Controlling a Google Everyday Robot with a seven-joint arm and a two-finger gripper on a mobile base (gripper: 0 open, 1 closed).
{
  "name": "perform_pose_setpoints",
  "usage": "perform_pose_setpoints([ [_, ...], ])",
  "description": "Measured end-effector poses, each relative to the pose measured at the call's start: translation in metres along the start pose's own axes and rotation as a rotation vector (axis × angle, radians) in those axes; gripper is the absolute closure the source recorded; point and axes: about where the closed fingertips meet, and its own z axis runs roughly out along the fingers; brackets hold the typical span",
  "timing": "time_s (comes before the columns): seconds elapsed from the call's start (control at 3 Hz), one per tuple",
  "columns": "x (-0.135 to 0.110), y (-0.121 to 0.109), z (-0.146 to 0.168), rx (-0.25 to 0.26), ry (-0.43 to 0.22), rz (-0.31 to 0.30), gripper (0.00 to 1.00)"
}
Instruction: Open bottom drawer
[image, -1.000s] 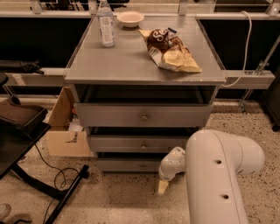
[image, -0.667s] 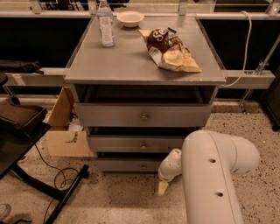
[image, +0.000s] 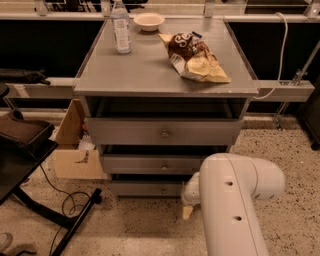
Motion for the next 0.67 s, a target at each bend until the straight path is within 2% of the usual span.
perform_pose_setpoints([
  [0.33, 0.006, -0.025, 0.020, 0.063, 0.000, -0.031, 0.00],
  [0.67, 0.007, -0.040, 0.029, 0.097, -0.001, -0.036, 0.00],
])
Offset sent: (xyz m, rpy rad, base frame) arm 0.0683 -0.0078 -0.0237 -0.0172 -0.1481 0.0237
